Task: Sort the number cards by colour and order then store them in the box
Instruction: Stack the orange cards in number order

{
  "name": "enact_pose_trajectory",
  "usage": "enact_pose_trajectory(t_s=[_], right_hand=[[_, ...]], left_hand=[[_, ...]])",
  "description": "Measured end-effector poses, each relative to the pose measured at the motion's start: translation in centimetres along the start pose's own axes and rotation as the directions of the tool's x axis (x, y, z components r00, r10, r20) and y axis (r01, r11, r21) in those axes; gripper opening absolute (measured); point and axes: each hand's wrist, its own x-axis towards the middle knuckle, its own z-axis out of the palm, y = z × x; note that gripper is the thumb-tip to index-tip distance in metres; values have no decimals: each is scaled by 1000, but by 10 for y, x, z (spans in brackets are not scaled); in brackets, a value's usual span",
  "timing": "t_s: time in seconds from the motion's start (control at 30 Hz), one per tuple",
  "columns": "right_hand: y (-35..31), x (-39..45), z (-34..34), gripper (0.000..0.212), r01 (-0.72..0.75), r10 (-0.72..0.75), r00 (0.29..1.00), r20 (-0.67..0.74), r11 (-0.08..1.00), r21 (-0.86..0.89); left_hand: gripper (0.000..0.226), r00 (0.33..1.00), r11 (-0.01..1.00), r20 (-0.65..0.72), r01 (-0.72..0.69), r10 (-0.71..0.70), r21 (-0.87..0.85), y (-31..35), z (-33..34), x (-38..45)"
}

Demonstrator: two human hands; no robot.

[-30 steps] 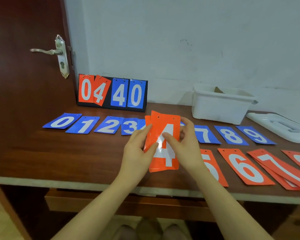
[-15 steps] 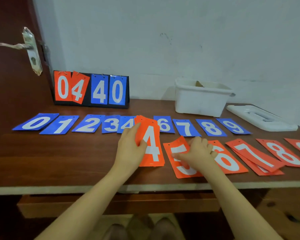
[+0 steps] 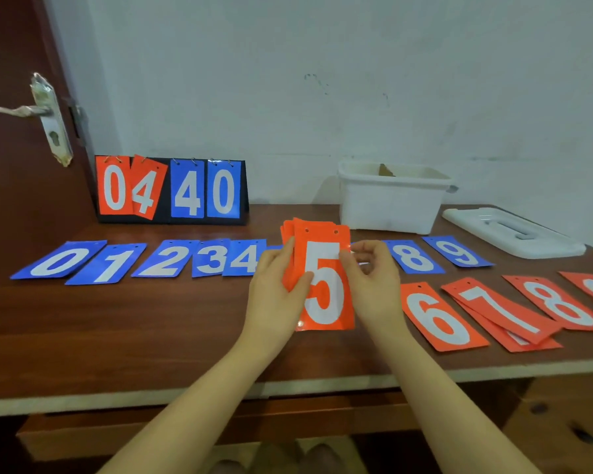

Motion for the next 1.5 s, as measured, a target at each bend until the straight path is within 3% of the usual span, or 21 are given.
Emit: enact_pose_trajectory(t_s=[0.07,0.13,0.23,0.3,0.43,0.53,0.63,0.7,0.8,0.9,1.07,1.23,1.33,1.4,1.43,1.5], right_hand=[[11,10,-27,17,48,-79,995,-55,901,-430],[22,19,-60,24,-38,-22,997,-69,648,-761],[32,22,-91,40,-164,187,977,-98,375,-912],[37,21,-98,51,-182,265,959,-100,304,-935],[42,26,-95,76,-253,367,923,-119,342,-905],[43,31,-92,79,-280,422,901,-97,399,-873],[44,32,-91,50,-287,371,926,-73,563,-775],[44,29,-91,26,-216,250,968,-28,770,-600],[36,22,-91,16,-81,37,985,-171,962,-260],[27,19,-90,19,14,-6,940,-340,1000,20],[16,15,-80,20,59,-4,957,-290,982,181],[22,17,-83,15,52,-32,973,-230,996,78],[31,27,-106,5,88,-126,971,-204,979,-184],[42,41,-134,12,59,-156,973,-168,878,-474],[49,47,-150,20,-2,-104,985,-134,783,-623],[60,56,-175,37,-165,135,985,-111,509,-845]], left_hand=[[64,1000,1000,1,-2,2,6,1,5,2],[63,1000,999,29,-10,9,40,2,11,4],[60,996,998,89,-1,-4,58,7,26,6],[60,993,997,119,10,-19,77,9,38,7],[59,984,988,172,22,-49,155,8,52,10],[58,985,985,170,12,-41,173,3,54,9],[58,989,983,143,22,-49,184,0,52,10],[58,993,980,112,4,-27,199,-1,50,11],[58,998,980,63,-22,10,197,1,48,11],[57,997,984,30,-78,74,159,2,48,11],[53,984,987,69,-162,162,-2,16,66,7],[58,982,984,93,-155,163,-90,23,92,4],[59,988,990,79,-129,134,-63,26,102,10],[59,987,990,89,-132,137,-60,30,109,16],[59,984,989,98,-141,146,-50,32,112,18],[58,979,987,123,-160,161,-23,35,120,23]])
